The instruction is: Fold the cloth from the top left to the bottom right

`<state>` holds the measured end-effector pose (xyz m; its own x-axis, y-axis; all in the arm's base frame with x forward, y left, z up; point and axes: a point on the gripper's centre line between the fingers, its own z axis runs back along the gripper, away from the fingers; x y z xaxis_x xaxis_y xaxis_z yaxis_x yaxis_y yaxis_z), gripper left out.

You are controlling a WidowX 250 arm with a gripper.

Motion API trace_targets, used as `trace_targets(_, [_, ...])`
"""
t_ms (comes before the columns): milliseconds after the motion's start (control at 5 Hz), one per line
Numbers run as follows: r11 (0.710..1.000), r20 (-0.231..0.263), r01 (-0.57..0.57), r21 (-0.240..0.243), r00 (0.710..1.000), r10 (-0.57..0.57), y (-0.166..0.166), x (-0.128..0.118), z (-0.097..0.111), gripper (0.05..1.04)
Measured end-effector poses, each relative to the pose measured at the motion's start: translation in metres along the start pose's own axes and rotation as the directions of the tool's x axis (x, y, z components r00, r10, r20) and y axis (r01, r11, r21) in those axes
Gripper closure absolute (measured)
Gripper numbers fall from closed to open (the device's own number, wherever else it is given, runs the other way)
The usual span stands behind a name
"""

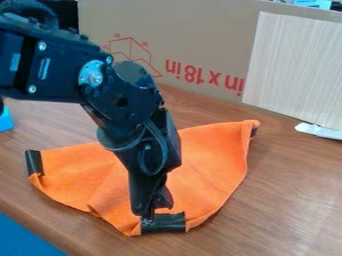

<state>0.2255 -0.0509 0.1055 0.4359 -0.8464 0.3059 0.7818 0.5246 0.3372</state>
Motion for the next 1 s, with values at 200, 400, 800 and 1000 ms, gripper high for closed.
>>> trace_targets(200, [0.998, 0.021, -0.009, -0.058, 1.0, 0.011, -0.001, -0.003, 0.002, 0.085])
trace_targets(400, [0.988, 0.072, -0.074, -0.139, 0.994, 0.085, 0.012, -0.004, 0.016, 0.081])
trace_targets(800, [0.946, -0.159, -0.32, -0.053, 0.938, 0.308, 0.05, -0.037, 0.059, 0.084])
trace_targets(1000, [0.946, -0.169, -0.322, -0.042, 0.935, 0.311, 0.051, -0.039, 0.061, 0.084])
